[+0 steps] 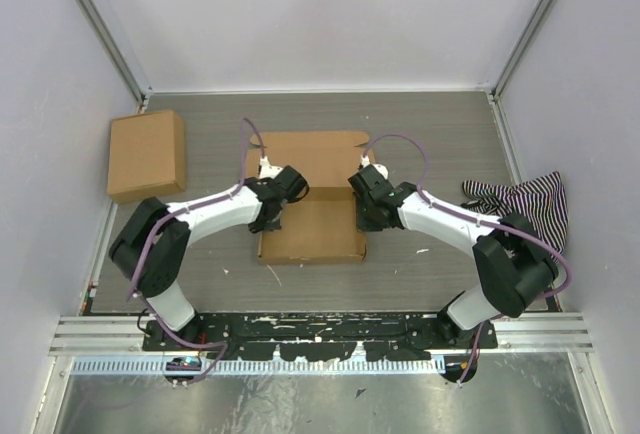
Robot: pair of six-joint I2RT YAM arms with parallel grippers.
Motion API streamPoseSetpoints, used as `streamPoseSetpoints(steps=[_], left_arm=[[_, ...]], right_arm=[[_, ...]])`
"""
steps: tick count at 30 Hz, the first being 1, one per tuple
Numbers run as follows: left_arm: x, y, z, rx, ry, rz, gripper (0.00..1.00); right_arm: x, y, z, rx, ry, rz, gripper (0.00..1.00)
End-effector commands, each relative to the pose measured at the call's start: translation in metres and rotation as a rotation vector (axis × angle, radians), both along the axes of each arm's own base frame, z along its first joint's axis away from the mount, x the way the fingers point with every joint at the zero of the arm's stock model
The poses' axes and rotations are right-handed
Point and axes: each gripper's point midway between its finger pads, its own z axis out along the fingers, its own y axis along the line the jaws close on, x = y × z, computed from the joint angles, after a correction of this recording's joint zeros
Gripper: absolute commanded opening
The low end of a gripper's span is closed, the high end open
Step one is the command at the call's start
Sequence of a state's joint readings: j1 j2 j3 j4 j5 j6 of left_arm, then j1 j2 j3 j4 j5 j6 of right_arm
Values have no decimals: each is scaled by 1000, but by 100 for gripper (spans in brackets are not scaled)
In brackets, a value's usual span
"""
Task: Fold the paper box
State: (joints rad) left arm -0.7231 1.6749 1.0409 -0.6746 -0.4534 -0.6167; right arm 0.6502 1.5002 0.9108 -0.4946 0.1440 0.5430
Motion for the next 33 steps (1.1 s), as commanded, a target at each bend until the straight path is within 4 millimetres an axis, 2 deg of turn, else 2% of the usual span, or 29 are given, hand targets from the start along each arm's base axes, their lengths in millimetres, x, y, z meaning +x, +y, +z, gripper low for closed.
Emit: streamPoseSetpoints(steps=[1,4,6,9,12,14,17,20,22,27,33], left_arm=[[-2,17,4,192,-43,-2,0],[-6,6,-9,132,-22,-4,2],[-10,1,-12,88,-11,-6,20],[-13,-1,-5,39,-21,-2,45],[-12,2,15,-4,-51,4,55],[-10,5,33,-25,-90,8,56],[-6,11,59,-50,-142,10,56],[-1,14,70,-59,-166,10,56],[2,15,68,-63,-160,11,56],[7,3,45,-88,-104,-5,54],[11,-6,26,-81,-56,-13,51]], right_arm=[[7,13,20,62,-60,-12,9],[8,14,12,52,-44,-18,9],[8,15,8,47,-35,-23,9],[8,13,6,41,-36,-34,10],[9,11,14,42,-50,-43,19],[11,7,21,28,-67,-53,26],[19,5,33,9,-99,-55,29],[31,1,39,-29,-117,-64,29],[40,1,40,-41,-123,-65,29],[63,-1,37,-72,-120,-71,27],[72,3,14,-103,-57,-44,19]])
